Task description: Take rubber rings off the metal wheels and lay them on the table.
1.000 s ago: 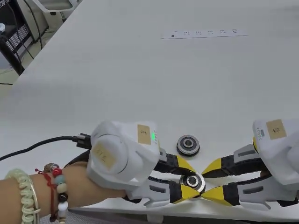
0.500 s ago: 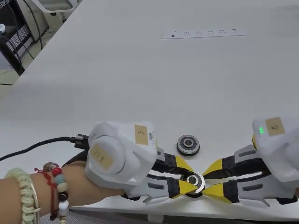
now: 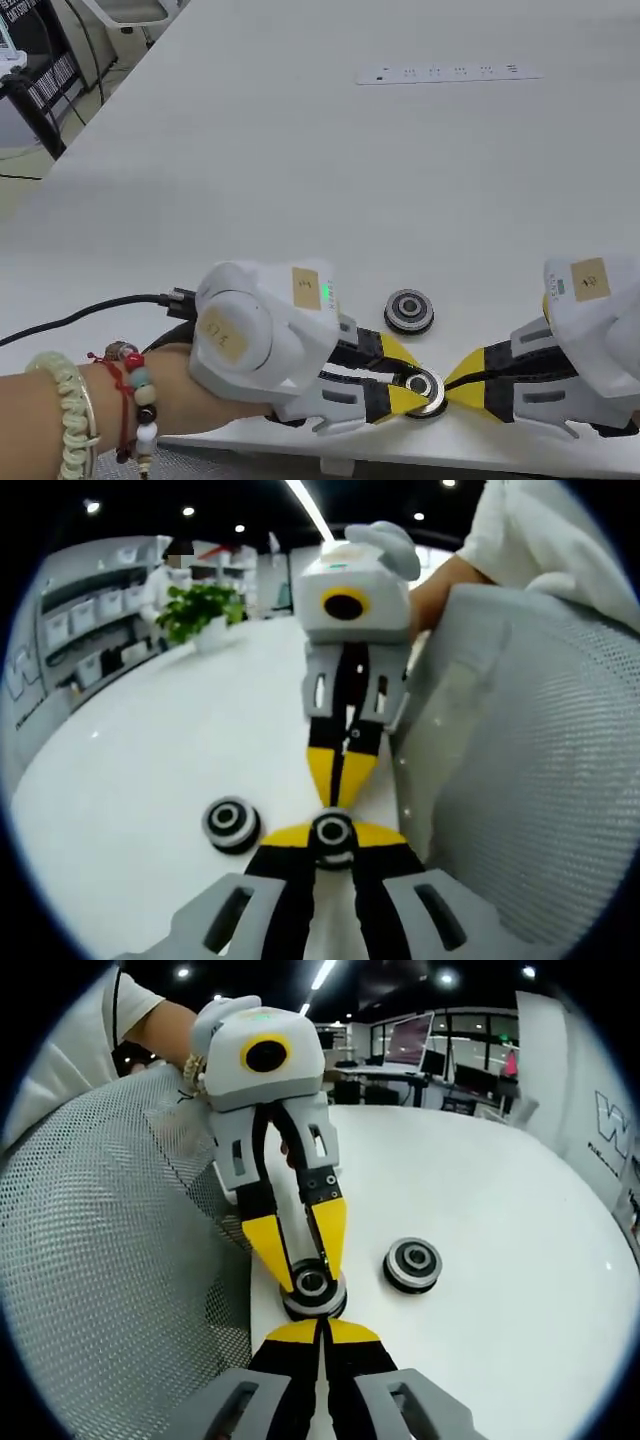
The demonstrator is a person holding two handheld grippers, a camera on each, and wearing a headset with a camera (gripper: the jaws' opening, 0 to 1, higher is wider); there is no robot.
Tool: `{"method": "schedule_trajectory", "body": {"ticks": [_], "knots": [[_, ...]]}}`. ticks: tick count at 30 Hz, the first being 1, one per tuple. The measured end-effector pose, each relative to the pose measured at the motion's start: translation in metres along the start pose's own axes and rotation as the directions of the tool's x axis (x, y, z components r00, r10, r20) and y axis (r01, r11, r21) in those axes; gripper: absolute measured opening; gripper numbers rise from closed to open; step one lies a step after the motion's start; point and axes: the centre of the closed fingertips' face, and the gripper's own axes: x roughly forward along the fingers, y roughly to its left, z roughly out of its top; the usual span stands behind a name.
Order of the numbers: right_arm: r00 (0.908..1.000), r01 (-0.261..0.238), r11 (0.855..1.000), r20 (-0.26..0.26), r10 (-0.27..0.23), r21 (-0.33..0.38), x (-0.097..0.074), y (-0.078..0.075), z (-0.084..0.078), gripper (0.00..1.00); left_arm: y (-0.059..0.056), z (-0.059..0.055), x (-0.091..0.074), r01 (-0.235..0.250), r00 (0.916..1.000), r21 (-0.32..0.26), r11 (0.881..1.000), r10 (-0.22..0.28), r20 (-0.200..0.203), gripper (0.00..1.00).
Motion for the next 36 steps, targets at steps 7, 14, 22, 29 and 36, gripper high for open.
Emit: {"method": "schedule_trajectory", "body": {"ticks": [7, 14, 22, 29, 36], "knots": [[0.9906, -0.044, 0.959, 0.137, 0.006, 0.28, -0.008, -0.01, 0.004, 0.0, 0.002, 0.0, -0.001, -0.002, 0.9999, -0.006, 1.0, 0.002, 0.011, 0.13], [0.9669, -0.161, 0.844, 0.253, 0.031, 0.512, -0.008, -0.011, 0.007, 0.0, 0.002, 0.0, -0.001, -0.002, 0.9999, -0.002, 1.0, 0.002, 0.014, 0.13], [0.9423, -0.254, 0.749, 0.331, 0.048, 0.613, -0.009, -0.008, 0.007, 0.0, 0.002, 0.0, -0.001, -0.002, 0.9999, 0.001, 1.0, 0.002, 0.016, 0.13], [0.9639, -0.152, 0.881, 0.265, 0.031, 0.448, -0.009, -0.008, 0.009, 0.0, 0.003, 0.001, -0.001, -0.005, 0.9999, 0.007, 1.0, 0.004, 0.016, 0.13], [0.9624, -0.159, 0.884, 0.269, 0.039, 0.439, -0.01, -0.005, 0.014, 0.0, 0.003, 0.001, 0.0, -0.003, 0.9998, 0.01, 1.0, 0.003, 0.019, 0.13]]}}
